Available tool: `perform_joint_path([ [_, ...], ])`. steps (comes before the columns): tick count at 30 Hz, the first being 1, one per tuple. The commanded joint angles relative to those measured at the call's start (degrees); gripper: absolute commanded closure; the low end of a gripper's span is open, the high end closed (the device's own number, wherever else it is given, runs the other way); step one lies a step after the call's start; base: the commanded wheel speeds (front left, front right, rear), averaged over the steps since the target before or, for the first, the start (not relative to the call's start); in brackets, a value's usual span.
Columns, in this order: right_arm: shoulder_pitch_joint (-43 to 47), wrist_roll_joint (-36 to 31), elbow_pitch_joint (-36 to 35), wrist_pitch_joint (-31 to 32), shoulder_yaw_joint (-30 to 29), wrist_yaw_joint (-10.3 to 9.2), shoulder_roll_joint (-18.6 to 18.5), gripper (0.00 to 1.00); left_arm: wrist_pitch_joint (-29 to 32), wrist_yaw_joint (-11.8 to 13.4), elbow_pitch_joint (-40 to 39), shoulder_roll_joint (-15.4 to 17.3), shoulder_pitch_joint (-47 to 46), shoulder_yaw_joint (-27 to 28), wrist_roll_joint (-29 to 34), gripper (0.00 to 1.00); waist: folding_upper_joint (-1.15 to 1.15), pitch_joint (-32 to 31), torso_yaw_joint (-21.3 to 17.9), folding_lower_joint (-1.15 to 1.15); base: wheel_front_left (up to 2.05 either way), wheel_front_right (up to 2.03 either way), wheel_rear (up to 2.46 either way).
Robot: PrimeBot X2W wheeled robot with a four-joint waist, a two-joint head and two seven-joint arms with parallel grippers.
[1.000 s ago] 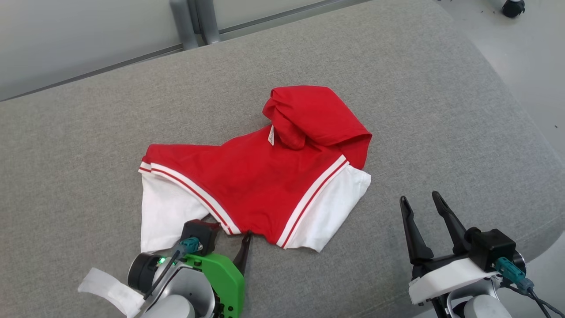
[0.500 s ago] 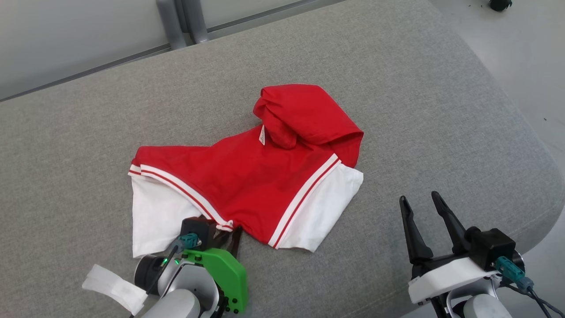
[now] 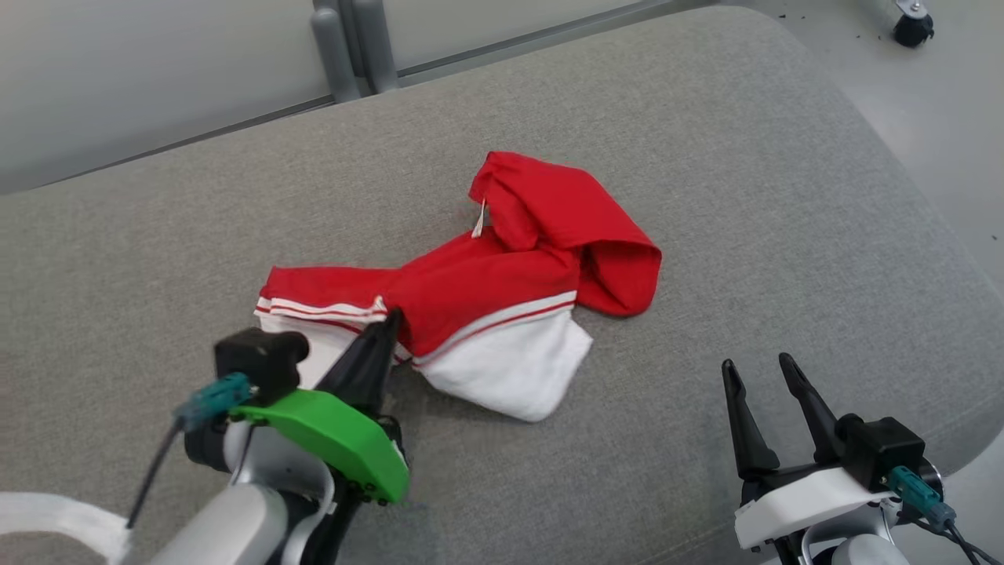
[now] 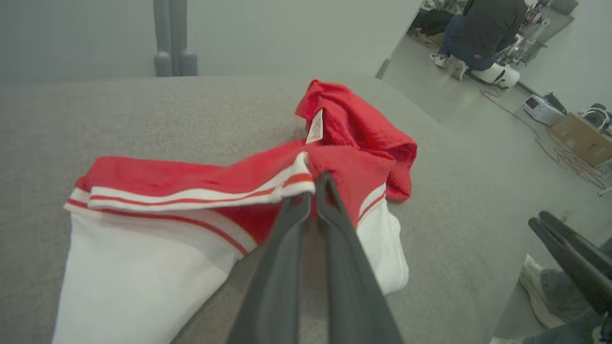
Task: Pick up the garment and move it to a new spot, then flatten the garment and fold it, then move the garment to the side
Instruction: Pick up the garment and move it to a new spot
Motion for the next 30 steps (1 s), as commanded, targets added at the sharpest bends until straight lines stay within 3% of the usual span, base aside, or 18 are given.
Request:
perform_joint_path([
  [1, 0.6, -0.4, -0.1, -0.2, -0.1, 0.00, -0.1, 0.00, 0.5, 1.0, -3.9, 1.8, 0.9, 1.7, -0.9, 1.00, 0.15, -0.7, 1.3, 0.00, 0.00, 0.00, 0.00],
  [8, 0.7, -0.8, 0.0, -0.2, -0.1, 0.00, -0.1, 0.00, 3.3, 5.8, -23.7, 9.9, 0.8, 11.9, -4.2, 1.00, 0.15, -2.1, 3.6, 0.00, 0.00, 0.00, 0.00],
  [14, 0.7, -1.1, 0.1, -0.2, -0.5, 0.00, -0.1, 0.00, 6.1, 8.0, -33.3, 16.5, 1.2, 23.6, -10.4, 1.00, 0.15, -2.7, 5.1, 0.00, 0.00, 0.00, 0.00],
  [16, 0.8, -0.9, 0.3, -0.2, -0.2, 0.00, -0.1, 0.00, 8.2, 7.4, -34.9, 20.2, -0.2, 29.7, -14.1, 1.00, 0.15, -2.9, 5.5, 0.00, 0.00, 0.00, 0.00],
  [22, 0.8, -0.4, 0.6, -0.2, 0.4, 0.00, -0.1, 0.00, 14.2, 4.5, -35.6, 26.8, -3.0, 40.2, -23.0, 1.00, 0.15, -3.6, 5.5, 0.00, 0.00, 0.00, 0.00],
  [30, 1.2, -0.2, 0.9, -0.2, 0.1, 0.00, -0.1, 0.00, 21.1, 1.4, -35.3, 32.6, -6.5, 48.1, -31.6, 1.00, 0.15, -4.7, 5.2, 0.00, 0.00, 0.00, 0.00],
])
